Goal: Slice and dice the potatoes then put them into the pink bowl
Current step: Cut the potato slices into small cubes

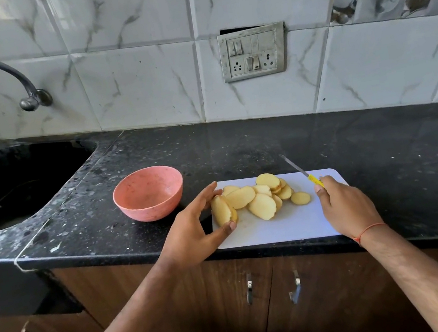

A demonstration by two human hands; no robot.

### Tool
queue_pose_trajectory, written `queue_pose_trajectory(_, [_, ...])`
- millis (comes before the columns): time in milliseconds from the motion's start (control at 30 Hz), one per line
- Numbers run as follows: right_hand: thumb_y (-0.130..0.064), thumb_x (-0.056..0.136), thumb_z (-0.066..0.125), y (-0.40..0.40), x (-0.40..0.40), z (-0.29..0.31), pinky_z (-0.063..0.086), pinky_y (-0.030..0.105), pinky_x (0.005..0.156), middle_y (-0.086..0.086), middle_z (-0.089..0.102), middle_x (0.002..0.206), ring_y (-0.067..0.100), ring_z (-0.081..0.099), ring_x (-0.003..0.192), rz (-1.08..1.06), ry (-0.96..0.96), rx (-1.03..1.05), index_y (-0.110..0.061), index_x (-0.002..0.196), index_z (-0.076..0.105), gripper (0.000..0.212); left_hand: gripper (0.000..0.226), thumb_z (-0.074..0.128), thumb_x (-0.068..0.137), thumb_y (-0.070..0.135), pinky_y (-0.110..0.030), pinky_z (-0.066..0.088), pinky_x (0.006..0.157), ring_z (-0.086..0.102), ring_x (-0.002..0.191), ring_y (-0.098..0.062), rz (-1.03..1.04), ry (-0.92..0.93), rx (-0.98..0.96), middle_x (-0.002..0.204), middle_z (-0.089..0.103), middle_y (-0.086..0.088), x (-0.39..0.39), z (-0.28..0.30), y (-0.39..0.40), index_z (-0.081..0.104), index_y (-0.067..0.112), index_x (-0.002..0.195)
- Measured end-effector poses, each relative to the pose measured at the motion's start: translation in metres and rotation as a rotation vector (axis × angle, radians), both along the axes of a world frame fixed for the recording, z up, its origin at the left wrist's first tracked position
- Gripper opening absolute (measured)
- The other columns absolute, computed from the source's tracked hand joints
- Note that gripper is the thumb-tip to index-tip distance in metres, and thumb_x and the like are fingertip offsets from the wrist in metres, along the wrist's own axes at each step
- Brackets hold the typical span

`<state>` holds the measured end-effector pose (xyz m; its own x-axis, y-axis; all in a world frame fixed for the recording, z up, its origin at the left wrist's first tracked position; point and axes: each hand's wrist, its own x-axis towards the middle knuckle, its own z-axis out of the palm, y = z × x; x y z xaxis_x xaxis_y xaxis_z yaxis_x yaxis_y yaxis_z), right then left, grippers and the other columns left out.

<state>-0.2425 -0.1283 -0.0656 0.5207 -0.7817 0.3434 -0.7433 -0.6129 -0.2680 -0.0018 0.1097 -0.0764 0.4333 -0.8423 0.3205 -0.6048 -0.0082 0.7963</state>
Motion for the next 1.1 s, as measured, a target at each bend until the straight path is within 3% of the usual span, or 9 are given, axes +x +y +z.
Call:
queue_pose_trajectory(200, [-0.035,0.111,0.038,0.006,0.001,0.001,0.022,0.031,0.048,0.001,0.052,0.078,0.02,0.04,0.06,0.006,0.005,0.016,-0.014,0.116,0.054,0.028,0.094,0.086,0.089,0.03,-0.032,0.044,0.12,0.054,0.139,0.002,-0.041,0.049,-0.003,0.152,0.055,0.023,0.004,0.003,0.003,0.032,0.033,0.165])
queue_pose_trajectory(333, [-0.035,0.111,0.038,0.01,0.002,-0.005,0.029,0.039,0.057,0.012,0.068,0.095,0.032,0.05,0.072,0.029,-0.02,0.011,-0.013,0.124,0.056,0.031,0.095,0.086,0.088,0.03,-0.039,0.048,0.117,0.059,0.135,-0.002,-0.056,0.126,0.007,0.152,0.057,0.021,0.009,0.006,0.006,0.031,0.033,0.165])
queue_pose_trajectory(533, [-0.033,0.11,0.041,0.029,0.005,-0.01,0.047,0.044,0.068,0.014,0.069,0.116,0.04,0.065,0.096,0.067,-0.065,0.017,-0.01,0.125,0.057,0.032,0.095,0.085,0.088,0.031,-0.04,0.044,0.121,0.058,0.137,-0.004,-0.034,0.169,-0.009,0.147,0.063,0.014,0.014,0.008,0.009,0.031,0.026,0.166])
queue_pose_trajectory(600, [-0.032,0.11,0.043,0.035,0.004,-0.01,0.039,0.041,0.064,0.013,0.07,0.106,0.041,0.064,0.091,0.075,-0.085,0.027,-0.01,0.117,0.058,0.028,0.095,0.085,0.088,0.034,-0.04,0.042,0.123,0.057,0.138,-0.003,-0.034,0.165,-0.006,0.146,0.064,0.015,0.014,0.008,0.009,0.031,0.025,0.166])
queue_pose_trajectory(667, [-0.032,0.109,0.045,0.033,0.001,-0.007,0.031,0.041,0.059,0.009,0.064,0.081,0.042,0.058,0.077,0.087,-0.129,0.09,-0.015,0.097,0.053,0.022,0.093,0.084,0.089,0.035,-0.042,0.041,0.123,0.057,0.138,-0.003,-0.03,0.16,-0.004,0.145,0.065,0.015,0.014,0.008,0.01,0.031,0.026,0.165])
queue_pose_trajectory(733, [-0.034,0.108,0.046,0.027,-0.001,-0.002,0.038,0.044,0.057,0.002,0.058,0.066,0.04,0.054,0.068,0.089,-0.245,0.166,-0.019,0.084,0.048,0.028,0.091,0.083,0.09,0.036,-0.043,0.042,0.122,0.058,0.137,-0.002,-0.017,0.157,-0.009,0.143,0.066,0.016,0.015,0.009,0.011,0.032,0.026,0.165])
queue_pose_trajectory(833, [-0.036,0.107,0.046,0.009,-0.005,0.001,0.054,0.044,0.073,-0.004,0.077,0.094,0.031,0.067,0.085,0.06,-0.417,0.211,-0.019,0.095,0.066,0.029,0.091,0.084,0.09,0.038,-0.048,0.044,0.121,0.059,0.136,-0.006,-0.003,0.175,-0.018,0.142,0.067,0.015,0.015,0.012,0.012,0.032,0.026,0.165])
queue_pose_trajectory(933, [-0.032,0.107,0.047,-0.003,-0.008,0.001,0.056,0.04,0.08,-0.014,0.076,0.099,0.019,0.069,0.093,0.035,-0.526,0.312,-0.027,0.093,0.072,0.03,0.093,0.084,0.089,0.039,-0.051,0.044,0.12,0.06,0.137,-0.012,0.017,0.222,-0.035,0.143,0.067,0.012,0.016,0.013,0.014,0.032,0.026,0.165])
queue_pose_trajectory(1100, [-0.031,0.108,0.048,-0.008,-0.007,0.001,0.051,0.035,0.077,-0.019,0.075,0.096,0.011,0.067,0.091,0.056,-0.503,0.326,-0.025,0.092,0.073,0.03,0.082,0.077,0.095,0.026,-0.045,0.049,0.117,0.062,0.135,-0.013,0.024,0.315,-0.074,0.142,0.068,0.006,0.012,0.012,0.011,0.033,0.02,0.164])
